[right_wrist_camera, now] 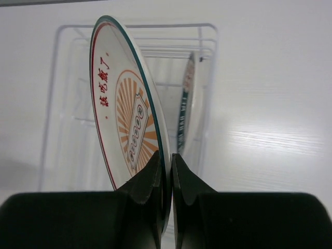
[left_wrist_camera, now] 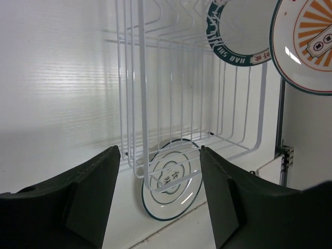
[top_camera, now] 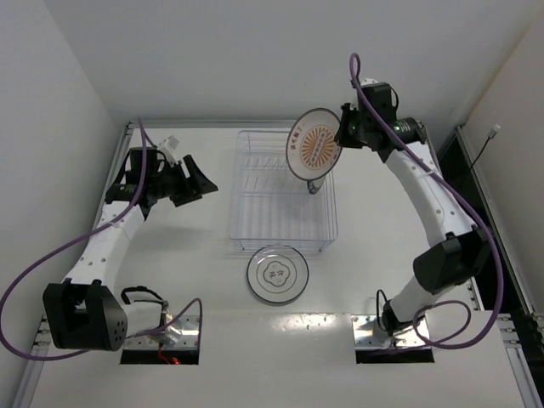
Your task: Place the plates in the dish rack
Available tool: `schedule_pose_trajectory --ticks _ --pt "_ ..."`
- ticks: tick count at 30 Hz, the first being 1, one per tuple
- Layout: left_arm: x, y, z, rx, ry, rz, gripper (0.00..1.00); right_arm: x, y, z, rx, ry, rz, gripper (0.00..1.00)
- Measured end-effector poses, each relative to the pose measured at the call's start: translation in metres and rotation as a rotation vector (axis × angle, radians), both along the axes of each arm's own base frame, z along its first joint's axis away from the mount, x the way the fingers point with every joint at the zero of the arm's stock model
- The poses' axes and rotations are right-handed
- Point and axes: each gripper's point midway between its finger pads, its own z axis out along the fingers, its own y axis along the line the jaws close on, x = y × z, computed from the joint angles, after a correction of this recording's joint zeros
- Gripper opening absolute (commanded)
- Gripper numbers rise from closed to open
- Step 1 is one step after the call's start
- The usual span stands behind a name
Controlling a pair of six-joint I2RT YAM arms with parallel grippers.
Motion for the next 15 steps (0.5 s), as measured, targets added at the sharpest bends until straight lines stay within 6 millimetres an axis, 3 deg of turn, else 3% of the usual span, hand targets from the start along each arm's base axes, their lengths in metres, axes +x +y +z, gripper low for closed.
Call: schedule_pose_trajectory --ticks 7,15 --pt "-0.004 0.011 -0.01 0.05 0.028 0.016 0.6 0.019 0.005 -0.018 -0.281 0.069 -0.12 0.0" --pt "-0.007 0.018 -0.018 0.098 0.05 0.029 0.6 0.02 0.02 -0.034 -0.53 0.105 -0.198 0.0"
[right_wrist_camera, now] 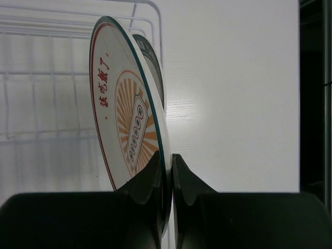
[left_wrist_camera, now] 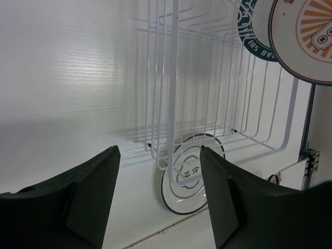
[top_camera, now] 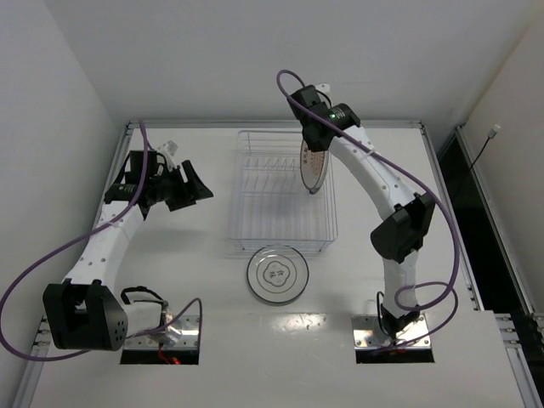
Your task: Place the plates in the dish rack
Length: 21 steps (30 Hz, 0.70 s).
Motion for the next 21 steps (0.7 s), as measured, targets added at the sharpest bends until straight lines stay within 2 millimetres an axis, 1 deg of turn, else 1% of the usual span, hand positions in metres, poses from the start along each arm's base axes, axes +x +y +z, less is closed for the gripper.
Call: schedule_pose_trajectory --ticks 3,7,14,17,21 --pt "-0.001 0.001 -0.001 0.011 0.005 0.001 0.6 -0.005 -0.006 -0.003 -0.043 0.01 -0.028 0.0" --pt "-0.001 0.003 -0.002 0.022 0.006 0.0 0.6 -0.004 -0.015 0.002 -0.083 -0.014 -0.064 0.0" --pt "-0.002 0.004 -0.003 0.027 0.006 -0.001 0.6 0.001 -0.019 0.004 -0.102 -0.03 -0.085 0.0" --pt "-0.003 0.004 -0.003 0.027 0.01 -0.001 0.6 0.007 -0.017 -0.006 -0.115 -0.019 -0.087 0.0" --pt "-0.003 0.004 -0.003 0.027 0.008 -0.001 0.6 0.018 -0.005 -0.032 -0.115 0.011 -0.074 0.0"
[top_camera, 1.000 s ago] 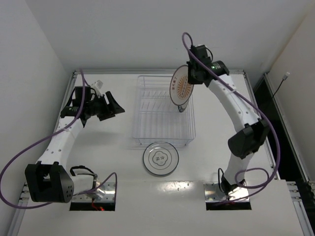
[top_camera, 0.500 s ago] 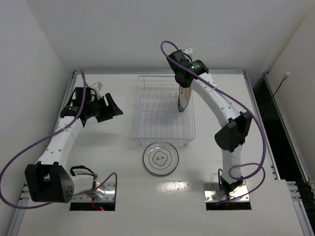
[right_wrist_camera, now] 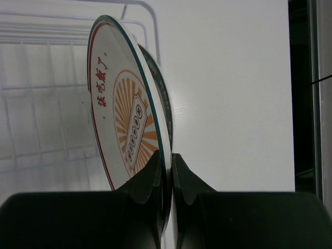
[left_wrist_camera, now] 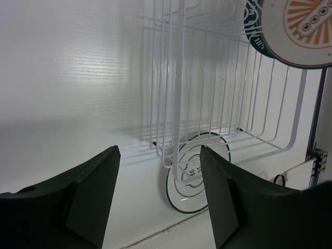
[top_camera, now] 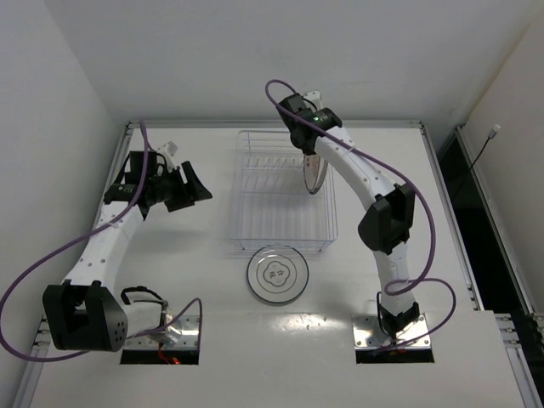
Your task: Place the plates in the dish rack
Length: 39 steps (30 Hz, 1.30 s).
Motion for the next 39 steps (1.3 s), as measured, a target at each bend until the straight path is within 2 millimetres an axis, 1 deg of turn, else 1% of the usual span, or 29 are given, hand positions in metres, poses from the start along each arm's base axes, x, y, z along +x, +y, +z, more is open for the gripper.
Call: schedule_pose_trajectory --ticks 2,4,7,9,10,12,13,15,16,18,19,20,21,22,23,26,28,30,33,35,37,39 --pt "0.0 0.0 0.001 -0.001 -0.004 -0.001 0.6 0.004 0.005 -0.014 -0.008 0.019 0.006 0.0" --pt "-0.001 0.0 0.003 -0.001 -0.01 -0.001 0.6 0.009 0.011 -0.021 -0.004 0.013 0.009 0.0" --pt "-0.005 -0.002 0.004 -0.007 -0.021 -0.006 0.61 0.006 0.013 -0.031 -0.003 0.041 0.015 0.0" --pt "-0.012 -0.003 0.002 -0.013 -0.023 -0.006 0.68 0.005 0.013 -0.035 0.0 0.05 0.015 0.0" --pt "-0.016 -0.005 0.0 -0.02 -0.024 -0.005 0.73 0.005 0.014 -0.038 0.003 0.053 0.016 0.04" --pt "-0.025 -0.007 -0.007 -0.031 -0.025 -0.002 0.79 0.003 0.016 -0.043 0.012 0.064 0.021 0.1" --pt "-0.029 -0.008 -0.011 -0.038 -0.019 -0.001 0.82 0.003 0.016 -0.044 0.013 0.067 0.023 0.23" --pt "-0.041 -0.015 -0.023 -0.051 -0.002 -0.006 0.85 0.0 0.017 -0.044 0.028 0.074 0.033 0.41" --pt "-0.043 -0.017 -0.026 -0.054 0.003 -0.009 0.85 -0.001 0.018 -0.042 0.032 0.078 0.041 0.45" --pt "-0.05 -0.027 -0.036 -0.074 0.011 -0.024 0.88 -0.004 0.02 -0.035 0.054 0.076 0.056 0.57" --pt "-0.054 -0.031 -0.041 -0.086 0.015 -0.03 0.9 -0.005 0.02 -0.03 0.065 0.069 0.063 0.72" --pt "-0.057 -0.035 -0.046 -0.1 0.021 -0.034 0.93 -0.007 0.021 -0.023 0.081 0.06 0.068 0.81" --pt "-0.06 -0.039 -0.051 -0.114 0.024 -0.034 0.94 -0.009 0.021 -0.015 0.092 0.05 0.076 0.88" --pt "-0.064 -0.043 -0.057 -0.131 0.031 -0.03 0.95 -0.012 0.021 -0.008 0.102 0.039 0.082 0.92" --pt "-0.068 -0.046 -0.063 -0.146 0.039 -0.027 0.95 -0.014 0.02 0.002 0.116 0.025 0.087 1.0" --pt "-0.08 -0.054 -0.081 -0.192 0.067 -0.021 0.98 -0.023 0.019 0.031 0.168 -0.021 0.112 1.0" --pt "-0.089 -0.061 -0.092 -0.231 0.084 -0.024 0.98 -0.034 0.018 0.05 0.213 -0.048 0.135 1.0" --pt "-0.1 -0.069 -0.103 -0.273 0.102 -0.033 0.99 -0.046 0.016 0.064 0.26 -0.073 0.16 1.0" --pt "-0.116 -0.079 -0.12 -0.322 0.136 -0.042 0.99 -0.073 0.009 0.072 0.329 -0.077 0.209 1.0" --pt "-0.126 -0.086 -0.127 -0.349 0.157 -0.054 0.99 -0.093 0.007 0.071 0.386 -0.067 0.256 1.0" --pt "-0.133 -0.094 -0.129 -0.373 0.161 -0.08 0.99 -0.108 0.005 0.067 0.435 -0.06 0.295 0.86" --pt "-0.139 -0.104 -0.128 -0.392 0.155 -0.114 0.99 -0.12 0.006 0.06 0.47 -0.056 0.326 0.73"
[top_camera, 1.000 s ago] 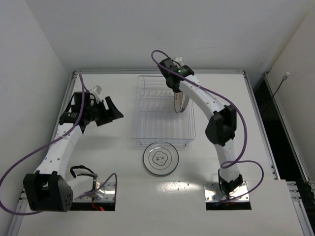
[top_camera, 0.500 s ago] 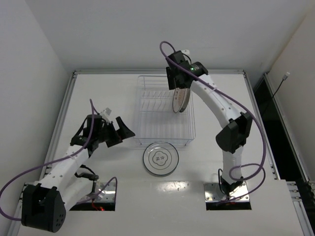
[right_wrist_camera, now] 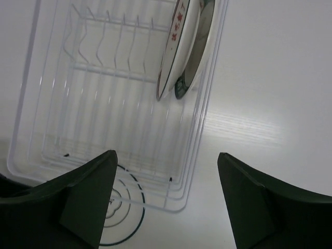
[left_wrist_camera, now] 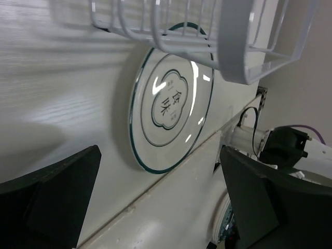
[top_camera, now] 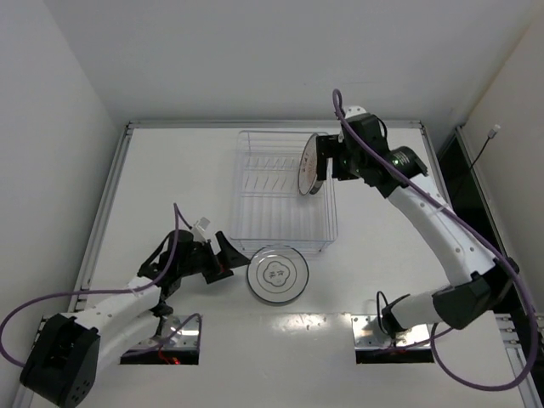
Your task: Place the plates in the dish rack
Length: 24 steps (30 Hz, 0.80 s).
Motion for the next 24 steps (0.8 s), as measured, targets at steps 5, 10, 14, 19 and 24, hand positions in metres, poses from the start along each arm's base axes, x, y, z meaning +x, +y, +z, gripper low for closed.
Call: schedule_pose_trajectory --ticks 5,10,14,19,24 --pt "0.0 -0.022 -0.001 0.016 0.001 -0.08 0.99 -0.024 -0.012 -0.029 0.005 0.003 0.013 0.56" --pt "0.006 -0.053 -0.001 0.078 0.006 -0.174 0.99 -0.044 -0.031 -0.01 0.023 -0.081 0.01 0.72" --pt "0.011 -0.062 0.003 0.118 -0.02 -0.183 0.99 -0.045 -0.036 0.023 0.051 -0.172 0.016 0.82" --pt "0.011 -0.06 0.0 0.153 -0.018 -0.179 0.98 -0.04 -0.028 0.02 0.052 -0.152 0.056 0.93" --pt "0.008 -0.053 -0.009 0.207 0.015 -0.174 0.97 -0.038 -0.024 0.01 0.053 -0.116 0.079 0.93"
